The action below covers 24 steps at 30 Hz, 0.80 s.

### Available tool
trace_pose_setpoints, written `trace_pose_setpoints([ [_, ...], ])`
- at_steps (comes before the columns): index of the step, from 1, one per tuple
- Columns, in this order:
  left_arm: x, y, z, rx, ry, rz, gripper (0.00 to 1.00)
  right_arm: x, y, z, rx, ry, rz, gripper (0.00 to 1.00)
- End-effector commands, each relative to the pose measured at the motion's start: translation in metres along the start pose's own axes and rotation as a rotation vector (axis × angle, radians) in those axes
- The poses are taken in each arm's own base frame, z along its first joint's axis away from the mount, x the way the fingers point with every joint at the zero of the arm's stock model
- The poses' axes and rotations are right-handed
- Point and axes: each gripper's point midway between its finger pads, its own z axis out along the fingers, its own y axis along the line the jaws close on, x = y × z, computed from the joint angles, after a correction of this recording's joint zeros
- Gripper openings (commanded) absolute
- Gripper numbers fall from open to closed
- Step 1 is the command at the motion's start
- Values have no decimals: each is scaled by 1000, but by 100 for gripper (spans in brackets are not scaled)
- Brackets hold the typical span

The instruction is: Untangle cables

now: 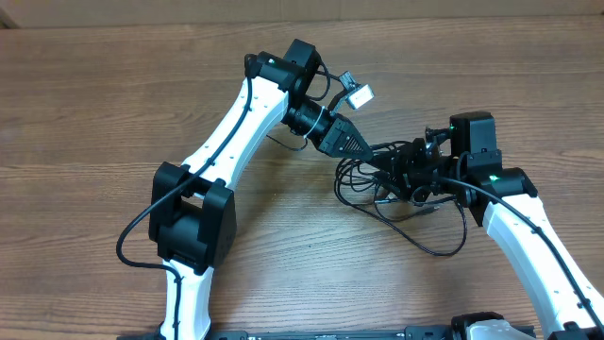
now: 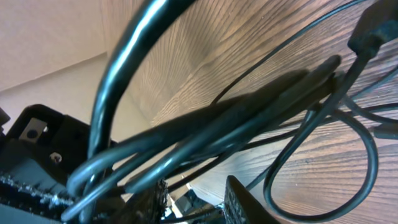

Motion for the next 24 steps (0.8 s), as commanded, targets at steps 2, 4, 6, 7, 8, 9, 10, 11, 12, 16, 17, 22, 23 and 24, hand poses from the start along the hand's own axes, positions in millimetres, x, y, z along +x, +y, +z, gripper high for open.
trace_pose_setpoints([
  [2,-8,-15,-9,-29,-15,71,4,3,11,0,-46,23,-77,30],
  [4,-8,-15,-9,-28,-15,63,4,1,15,0,-62,13,-95,30],
  [6,-8,-15,-9,-28,-15,62,4,-4,21,-1,-81,-15,-146,30],
  [7,-8,-15,-9,-28,-15,57,4,-6,23,-1,-85,-22,-156,30],
  [8,-8,-15,-9,-27,-15,53,4,-8,23,-1,-82,-35,-159,30],
  [9,-8,-15,-9,-26,-16,52,4,-11,22,-1,-74,-53,-158,30],
  [10,-8,-16,-9,-25,-16,53,4,-17,19,-1,-57,-88,-156,30],
  [11,-9,-16,-9,-21,-18,49,4,-20,19,-1,-51,-101,-155,30],
  [12,-9,-17,-9,-18,-19,48,4,-21,18,-2,-46,-111,-155,30],
  [16,-9,-16,-10,-20,-20,46,4,-16,20,-1,-62,-79,-156,30],
  [17,-9,-16,-10,-20,-20,46,4,-15,21,-1,-65,-73,-157,30],
  [22,-10,-13,-14,-28,-28,38,4,-15,28,-2,-92,-73,-181,30],
  [23,-10,-12,-16,-31,-32,28,4,-14,30,-2,-103,-70,-190,30],
  [24,-10,-11,-19,-34,-37,18,4,-14,34,-2,-116,-69,-201,30],
])
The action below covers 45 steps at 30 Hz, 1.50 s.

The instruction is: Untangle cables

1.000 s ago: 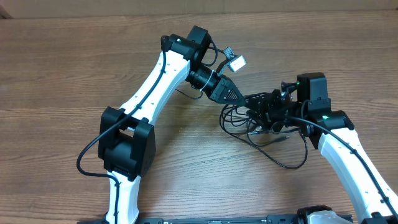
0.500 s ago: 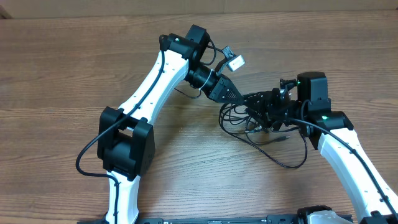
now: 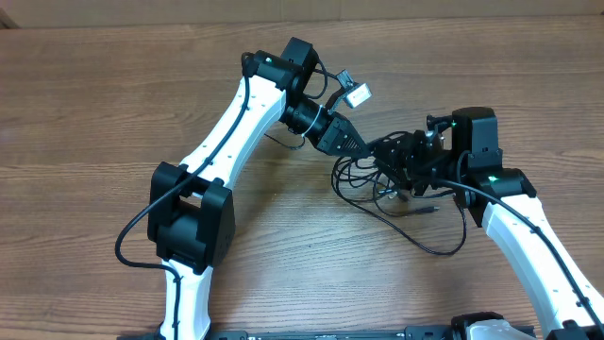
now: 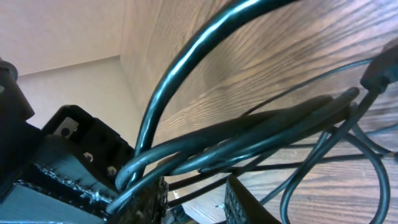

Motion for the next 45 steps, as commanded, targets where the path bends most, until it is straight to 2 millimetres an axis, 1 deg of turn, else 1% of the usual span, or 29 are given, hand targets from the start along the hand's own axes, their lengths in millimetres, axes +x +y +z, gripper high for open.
trace_pose_setpoints([
  [1,-10,-14,-17,-11,-41,17,4,-1,20,-2,-72,4,-66,30],
  [6,-10,-13,-21,-12,-48,6,4,-5,31,-3,-108,-13,-97,30],
  [12,-12,-14,-22,-13,-53,14,4,-4,30,-3,-106,-10,-95,30],
  [14,-16,-19,-23,4,-64,21,4,-5,29,-3,-103,-16,-95,30],
  [17,-21,-27,-25,32,-82,36,4,-8,27,-2,-92,-30,-91,31],
  [20,-26,-31,-28,28,-89,56,4,-9,19,-1,-60,-38,-68,30],
  [23,-28,-33,-29,27,-93,66,4,-10,10,0,-24,-46,-42,30],
  [28,-28,-33,-29,28,-91,51,4,-12,9,0,-15,-61,-44,30],
  [31,-27,-33,-28,26,-89,52,4,-12,12,-1,-28,-59,-53,30],
  [36,-27,-32,-28,22,-88,53,4,-3,30,-2,-111,4,-99,30],
  [41,-27,-31,-28,15,-85,53,4,4,30,-2,-120,43,-91,30],
  [43,-27,-31,-28,16,-85,53,4,4,30,-2,-116,41,-89,30],
  [45,-27,-31,-28,16,-85,52,4,0,28,-1,-104,16,-88,30],
])
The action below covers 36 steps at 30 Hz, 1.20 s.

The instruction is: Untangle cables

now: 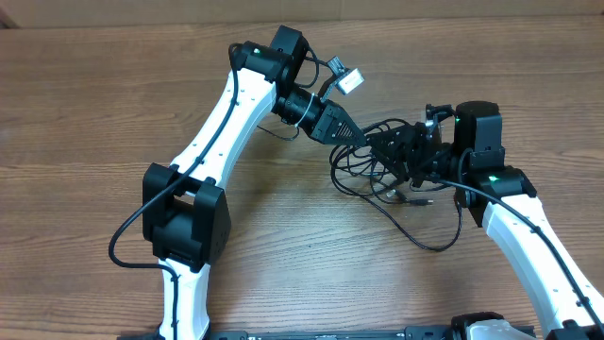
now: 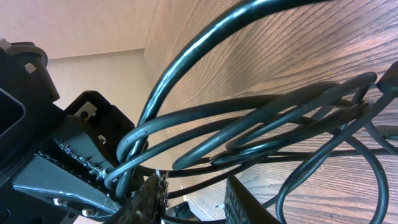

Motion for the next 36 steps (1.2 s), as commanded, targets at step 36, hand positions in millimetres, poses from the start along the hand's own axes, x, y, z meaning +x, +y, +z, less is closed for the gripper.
trace_pose_setpoints([
  [36,-11,-28,-4,23,-25,59,4,-29,-23,35,184,-247,-63,39],
])
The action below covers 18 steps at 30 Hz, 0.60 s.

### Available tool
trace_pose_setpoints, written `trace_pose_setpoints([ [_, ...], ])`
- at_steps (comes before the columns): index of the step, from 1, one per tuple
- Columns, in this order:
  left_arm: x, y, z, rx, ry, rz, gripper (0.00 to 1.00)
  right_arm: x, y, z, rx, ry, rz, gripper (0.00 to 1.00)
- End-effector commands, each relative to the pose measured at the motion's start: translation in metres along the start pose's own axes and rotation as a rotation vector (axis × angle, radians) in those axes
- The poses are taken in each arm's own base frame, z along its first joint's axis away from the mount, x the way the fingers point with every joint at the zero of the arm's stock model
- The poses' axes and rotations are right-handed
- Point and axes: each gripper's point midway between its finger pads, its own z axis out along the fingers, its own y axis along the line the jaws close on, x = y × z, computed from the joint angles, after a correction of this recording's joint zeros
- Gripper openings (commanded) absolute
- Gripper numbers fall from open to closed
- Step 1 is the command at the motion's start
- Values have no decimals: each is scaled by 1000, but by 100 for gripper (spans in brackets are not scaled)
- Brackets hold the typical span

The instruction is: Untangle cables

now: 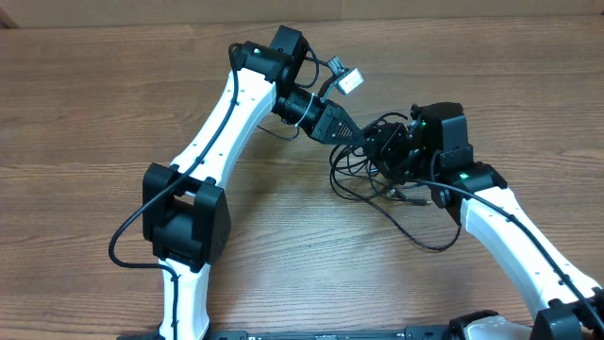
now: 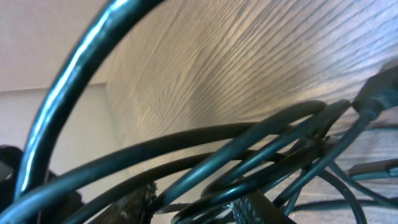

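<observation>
A tangle of thin black cables point(image 1: 376, 178) lies on the wooden table point(image 1: 94, 104) at centre right. My left gripper point(image 1: 363, 140) points right into the top of the tangle, its narrow tip shut on a few strands. My right gripper point(image 1: 389, 149) sits just right of it, almost touching. In the right wrist view several cable loops point(image 2: 205, 146) cross close in front. Some run through the gap between the fingers point(image 2: 140, 202), and the right gripper point(image 2: 196, 206) stands apart around them.
A white connector point(image 1: 351, 82) on a short black lead sticks out behind the left wrist. One long loop point(image 1: 427, 244) trails from the tangle toward the front, under the right forearm point(image 1: 510, 236). Bare wood surrounds the tangle on the left and front.
My right gripper has moved left and a little farther back, right up to the left gripper's tip, and its fingers stand slightly wider. The left arm and the tangle have stayed put.
The left gripper held strands at the tangle's top, with the right gripper at its right side and cables between its fingers. The left arm then shifted back and left, drawing the loops out. Now the right gripper is close against the left one.
</observation>
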Motion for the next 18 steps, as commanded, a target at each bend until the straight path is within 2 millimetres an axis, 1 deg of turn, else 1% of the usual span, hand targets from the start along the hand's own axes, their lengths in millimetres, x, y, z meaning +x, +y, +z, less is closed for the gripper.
trace_pose_setpoints([
  [1,-11,-28,-5,21,-24,62,4,-12,5,3,16,-93,-34,36],
  [5,-10,-25,-5,5,-18,62,4,-12,21,4,-42,-98,-65,16],
  [6,-7,-18,-5,-33,-2,54,4,-14,27,4,-66,-105,-77,9],
  [7,-4,-15,-5,-53,10,42,4,-15,29,3,-76,-110,-82,7],
  [11,-3,-14,-5,-58,16,31,4,-14,26,4,-65,-106,-77,4],
  [14,1,-6,-6,-108,37,29,4,-12,24,4,-55,-97,-84,4],
  [15,4,2,-7,-152,55,27,4,-9,23,4,-51,-84,-141,4],
  [18,10,15,-11,-232,86,13,4,-2,21,5,-48,-48,-255,4],
])
